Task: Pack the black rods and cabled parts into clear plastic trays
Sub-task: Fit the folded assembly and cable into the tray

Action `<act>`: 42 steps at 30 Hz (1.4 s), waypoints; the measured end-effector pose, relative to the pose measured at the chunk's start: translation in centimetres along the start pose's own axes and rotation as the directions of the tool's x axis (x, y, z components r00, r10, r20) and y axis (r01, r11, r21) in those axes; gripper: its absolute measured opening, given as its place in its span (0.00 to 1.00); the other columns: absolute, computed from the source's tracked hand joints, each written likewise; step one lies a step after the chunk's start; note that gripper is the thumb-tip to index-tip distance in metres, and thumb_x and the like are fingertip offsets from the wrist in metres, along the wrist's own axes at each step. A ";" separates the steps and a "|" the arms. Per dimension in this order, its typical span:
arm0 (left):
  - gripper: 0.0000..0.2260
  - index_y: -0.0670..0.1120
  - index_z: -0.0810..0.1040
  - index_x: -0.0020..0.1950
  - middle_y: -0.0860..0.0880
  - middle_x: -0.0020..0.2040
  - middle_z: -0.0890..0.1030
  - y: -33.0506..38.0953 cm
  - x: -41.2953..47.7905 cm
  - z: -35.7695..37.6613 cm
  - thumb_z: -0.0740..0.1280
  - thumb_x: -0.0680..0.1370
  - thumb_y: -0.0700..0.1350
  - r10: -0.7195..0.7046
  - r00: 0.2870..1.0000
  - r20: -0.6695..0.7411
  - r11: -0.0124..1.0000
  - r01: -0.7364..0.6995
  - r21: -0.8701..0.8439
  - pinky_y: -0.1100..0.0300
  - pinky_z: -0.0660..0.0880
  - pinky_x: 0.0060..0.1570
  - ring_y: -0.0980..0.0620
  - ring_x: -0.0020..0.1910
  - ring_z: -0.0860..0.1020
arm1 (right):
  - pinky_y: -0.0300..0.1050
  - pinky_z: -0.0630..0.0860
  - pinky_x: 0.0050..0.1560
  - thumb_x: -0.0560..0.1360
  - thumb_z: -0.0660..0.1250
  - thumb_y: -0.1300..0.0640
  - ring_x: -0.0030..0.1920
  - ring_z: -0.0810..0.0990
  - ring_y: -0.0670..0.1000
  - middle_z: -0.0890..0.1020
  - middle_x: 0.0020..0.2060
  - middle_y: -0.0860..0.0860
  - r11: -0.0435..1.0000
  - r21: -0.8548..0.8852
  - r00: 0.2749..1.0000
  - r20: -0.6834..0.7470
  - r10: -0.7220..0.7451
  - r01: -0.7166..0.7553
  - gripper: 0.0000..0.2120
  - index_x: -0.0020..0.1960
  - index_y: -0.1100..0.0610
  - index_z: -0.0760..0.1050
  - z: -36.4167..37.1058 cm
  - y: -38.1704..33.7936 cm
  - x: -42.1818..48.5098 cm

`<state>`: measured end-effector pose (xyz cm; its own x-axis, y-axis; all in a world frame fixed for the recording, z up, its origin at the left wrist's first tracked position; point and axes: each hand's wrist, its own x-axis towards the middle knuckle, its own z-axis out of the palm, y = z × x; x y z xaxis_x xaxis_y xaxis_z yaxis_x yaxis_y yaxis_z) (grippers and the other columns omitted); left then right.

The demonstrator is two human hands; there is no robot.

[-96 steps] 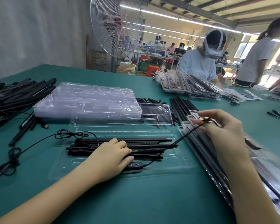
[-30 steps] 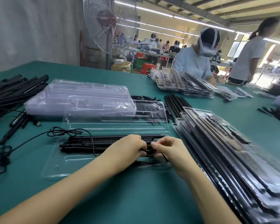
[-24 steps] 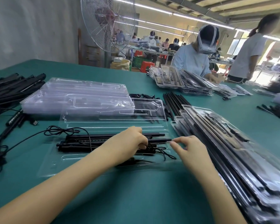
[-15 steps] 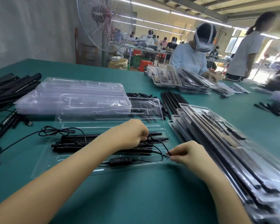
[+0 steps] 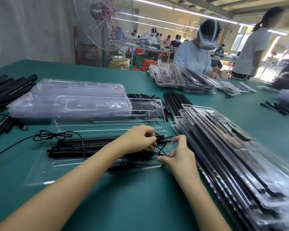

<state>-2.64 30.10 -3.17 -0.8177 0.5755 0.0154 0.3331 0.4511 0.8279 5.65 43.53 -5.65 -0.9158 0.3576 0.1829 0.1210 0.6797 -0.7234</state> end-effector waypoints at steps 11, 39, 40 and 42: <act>0.08 0.37 0.72 0.39 0.41 0.29 0.81 0.9 -1.7 1.0 0.60 0.78 0.36 -0.320 0.936 0.150 0.789 0.351 -0.504 0.62 0.75 0.24 0.48 0.28 0.82 | 0.35 0.64 0.57 0.68 0.72 0.63 0.59 0.73 0.52 0.80 0.57 0.50 0.884 -0.282 0.926 0.162 -0.340 0.374 0.26 0.65 0.53 0.75 0.2 1.1 0.7; 0.10 0.44 0.75 0.48 0.43 0.50 0.78 1.0 -3.0 2.7 0.65 0.78 0.50 0.047 0.993 -0.109 0.678 0.049 0.733 0.57 0.66 0.40 0.41 0.50 0.77 | 0.34 0.63 0.29 0.72 0.70 0.47 0.33 0.72 0.50 0.77 0.29 0.53 0.995 -0.092 0.995 0.103 -0.013 0.022 0.17 0.36 0.61 0.78 -1.2 0.7 0.9; 0.09 0.44 0.75 0.48 0.44 0.50 0.78 0.9 -3.1 2.8 0.65 0.77 0.50 0.061 0.991 -0.118 0.687 0.044 0.725 0.57 0.66 0.40 0.42 0.50 0.77 | 0.36 0.62 0.28 0.72 0.70 0.47 0.33 0.71 0.50 0.75 0.28 0.53 0.995 -0.099 0.995 0.099 0.000 0.010 0.18 0.36 0.62 0.78 -1.1 0.6 1.1; 0.09 0.45 0.75 0.47 0.45 0.49 0.79 0.6 -3.2 2.6 0.65 0.76 0.50 0.077 0.988 -0.137 0.725 0.038 0.687 0.58 0.66 0.40 0.43 0.49 0.77 | 0.41 0.62 0.30 0.72 0.71 0.47 0.32 0.69 0.50 0.73 0.27 0.52 0.994 -0.106 0.994 0.103 0.025 -0.014 0.19 0.35 0.63 0.77 -0.8 0.5 1.5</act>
<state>1.38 30.29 -4.17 -0.8460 0.5100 0.1558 0.5330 0.8182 0.2156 4.67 44.96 -5.21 -0.9470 0.3067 0.0952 0.1738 0.7388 -0.6511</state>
